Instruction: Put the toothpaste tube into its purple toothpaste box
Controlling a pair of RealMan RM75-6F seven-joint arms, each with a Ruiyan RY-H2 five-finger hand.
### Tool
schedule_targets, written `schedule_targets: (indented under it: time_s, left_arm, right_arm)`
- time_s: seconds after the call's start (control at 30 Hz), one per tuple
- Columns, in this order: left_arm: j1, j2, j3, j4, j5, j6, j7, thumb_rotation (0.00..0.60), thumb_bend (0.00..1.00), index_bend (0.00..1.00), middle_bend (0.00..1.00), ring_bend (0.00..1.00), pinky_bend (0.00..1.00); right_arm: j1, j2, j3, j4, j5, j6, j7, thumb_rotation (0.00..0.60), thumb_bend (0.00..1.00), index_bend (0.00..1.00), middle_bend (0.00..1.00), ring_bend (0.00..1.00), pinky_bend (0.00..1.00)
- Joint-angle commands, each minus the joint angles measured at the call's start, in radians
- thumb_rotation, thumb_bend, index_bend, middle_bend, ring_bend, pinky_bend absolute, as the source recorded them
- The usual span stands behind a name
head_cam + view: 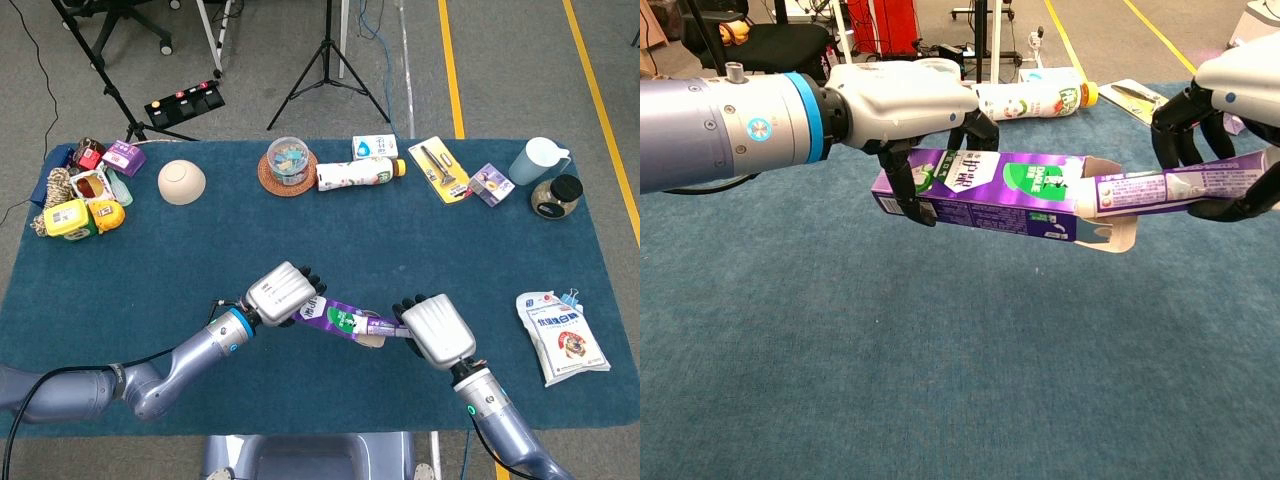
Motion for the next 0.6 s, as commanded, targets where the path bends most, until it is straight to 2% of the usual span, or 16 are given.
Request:
schedule_targets:
  time_s: [0.03,0.6]
  left_arm:
    - [-0.002,-0.004,-0.001,0.003,-0.008,0.000,-0.002,0.600,0.19,0.49,0.42,0.35,0.60]
    - [-0.018,-0.036,-0.001,0.020,-0.054,0.006,-0.019,0.600,0.19,0.49,0.42,0.35,0.60]
  right_arm:
    - [0.005,-0.013,0.002,-0.008,0.014,0.004,-0.020,0.600,0.62,0.59,0.65,0.59,0.74]
    - [0.050,-0.130,0.013,-0.057,0.101,0.054,-0.207,0.600,0.62,0.59,0.65,0.59,0.74]
